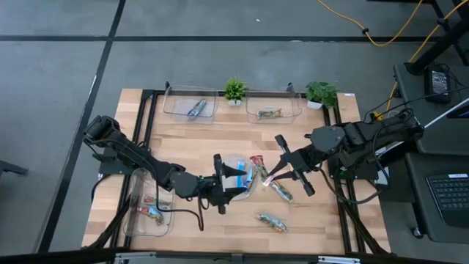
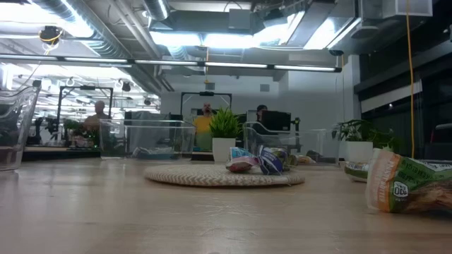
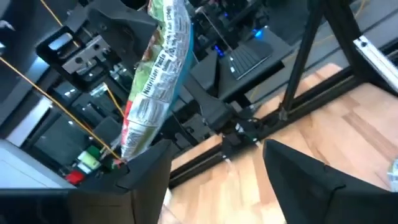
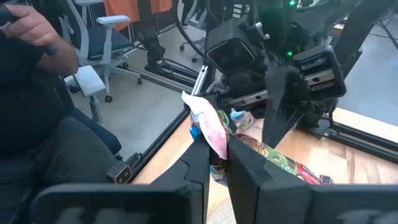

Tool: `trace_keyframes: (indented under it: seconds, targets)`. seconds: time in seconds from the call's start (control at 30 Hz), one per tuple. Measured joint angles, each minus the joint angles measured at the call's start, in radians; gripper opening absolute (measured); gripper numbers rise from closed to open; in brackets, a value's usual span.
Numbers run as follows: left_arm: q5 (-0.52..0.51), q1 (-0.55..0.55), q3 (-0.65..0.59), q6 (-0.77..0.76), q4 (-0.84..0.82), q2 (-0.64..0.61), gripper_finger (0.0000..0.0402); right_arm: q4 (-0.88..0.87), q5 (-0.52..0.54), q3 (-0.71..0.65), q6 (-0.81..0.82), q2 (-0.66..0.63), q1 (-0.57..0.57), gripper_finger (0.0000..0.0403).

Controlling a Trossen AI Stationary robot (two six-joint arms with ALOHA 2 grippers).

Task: Pick and place Granola Bars by type
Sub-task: Put the red granola bar into the bottom transparent bin

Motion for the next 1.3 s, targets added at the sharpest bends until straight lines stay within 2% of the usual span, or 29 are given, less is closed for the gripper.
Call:
trace_keyframes:
  seconds: [0.13, 0.47, 0.73, 0.97, 1.17, 1.3]
  targets:
    - [-0.048, 0.000, 0.002, 0.056, 0.055, 0.000, 0.0253, 0.008, 0.000, 0.000, 0.001, 0.000, 0.003, 0.0045]
    - [-0.038, 0.004, 0.002, 0.096, 0.102, 0.000, 0.0254, 0.108, -0.001, 0.000, -0.031, 0.007, 0.053, 0.0045]
    - [-0.037, 0.004, 0.002, 0.145, 0.171, 0.000, 0.0254, 0.122, -0.001, -0.001, -0.048, 0.035, 0.057, 0.0045]
    - [0.014, 0.010, 0.002, 0.127, 0.173, 0.000, 0.0254, 0.160, -0.001, -0.002, -0.077, 0.061, 0.058, 0.0045]
    - [0.015, 0.016, 0.002, 0.118, 0.199, 0.000, 0.0253, 0.208, -0.003, -0.002, -0.079, 0.068, 0.058, 0.0045]
    - [0.039, 0.016, 0.002, 0.118, 0.219, 0.000, 0.0253, 0.254, -0.032, -0.002, -0.089, 0.082, 0.058, 0.0045]
